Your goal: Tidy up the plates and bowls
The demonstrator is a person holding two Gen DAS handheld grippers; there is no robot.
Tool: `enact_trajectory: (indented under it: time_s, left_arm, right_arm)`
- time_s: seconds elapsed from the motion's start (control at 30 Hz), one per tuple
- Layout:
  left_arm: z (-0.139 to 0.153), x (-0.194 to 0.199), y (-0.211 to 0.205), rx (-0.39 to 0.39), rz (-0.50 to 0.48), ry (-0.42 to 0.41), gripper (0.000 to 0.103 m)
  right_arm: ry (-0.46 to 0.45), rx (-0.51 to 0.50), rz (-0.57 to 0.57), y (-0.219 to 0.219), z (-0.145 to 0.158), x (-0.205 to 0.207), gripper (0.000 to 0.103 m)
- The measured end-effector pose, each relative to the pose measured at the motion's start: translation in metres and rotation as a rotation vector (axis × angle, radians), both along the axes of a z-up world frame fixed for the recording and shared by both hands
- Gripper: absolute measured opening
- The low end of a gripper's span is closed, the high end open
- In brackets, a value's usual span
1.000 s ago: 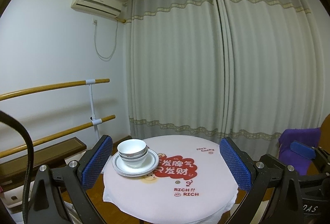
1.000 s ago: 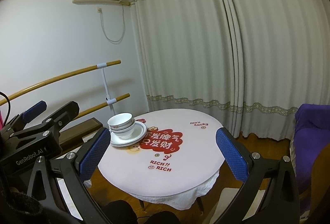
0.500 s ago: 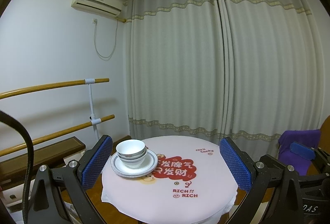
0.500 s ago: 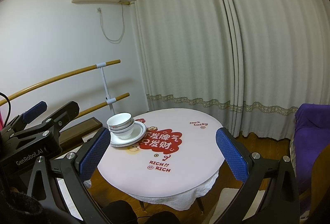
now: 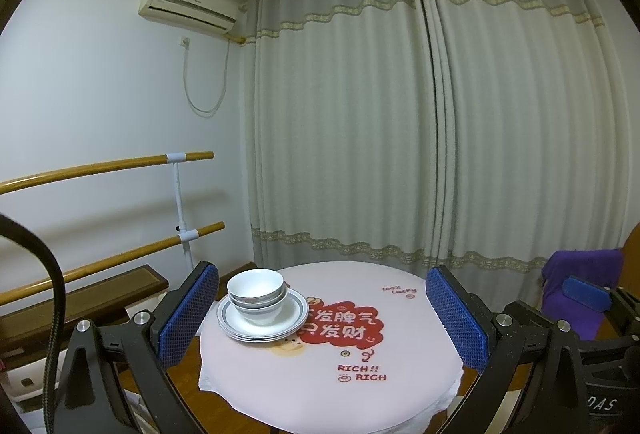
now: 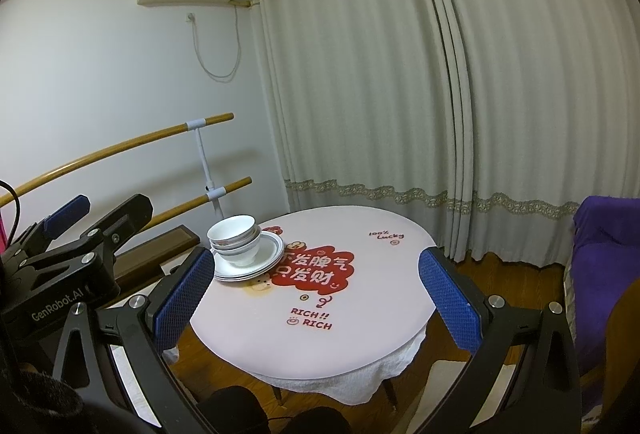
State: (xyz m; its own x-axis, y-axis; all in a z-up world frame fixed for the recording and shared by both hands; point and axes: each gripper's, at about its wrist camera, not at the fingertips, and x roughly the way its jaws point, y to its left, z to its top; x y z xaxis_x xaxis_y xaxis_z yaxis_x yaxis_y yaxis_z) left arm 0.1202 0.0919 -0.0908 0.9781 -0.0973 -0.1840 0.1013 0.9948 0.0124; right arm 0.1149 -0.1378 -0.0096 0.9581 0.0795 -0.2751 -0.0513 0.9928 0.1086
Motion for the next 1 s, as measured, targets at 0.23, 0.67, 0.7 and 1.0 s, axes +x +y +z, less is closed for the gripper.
enact_trajectory:
  time_s: [0.23, 0.67, 0.7, 1.0]
  left_arm:
    - [0.0, 0.0001, -0.0004, 0.001, 0.0, 0.0, 0.102]
    - [0.0005, 0.0008, -0.0011, 0.003, 0.003, 0.001, 0.102]
    - [0.0009, 0.0011, -0.0011, 0.003, 0.002, 0.001, 0.102]
    - [0.001, 0.0017, -0.0016, 0.004, 0.004, -0.001, 0.102]
  right_arm:
    - [0.004, 0.002, 0.002, 0.0, -0.0015, 0.0001, 0.103]
    - [0.007, 0.005, 0.003, -0.0003, -0.0017, 0.0006, 0.103]
    - [0.009, 0.006, 0.003, -0.0001, -0.0017, 0.0005, 0.103]
    - [0.009, 0.006, 0.004, 0.0001, -0.0014, 0.0005, 0.103]
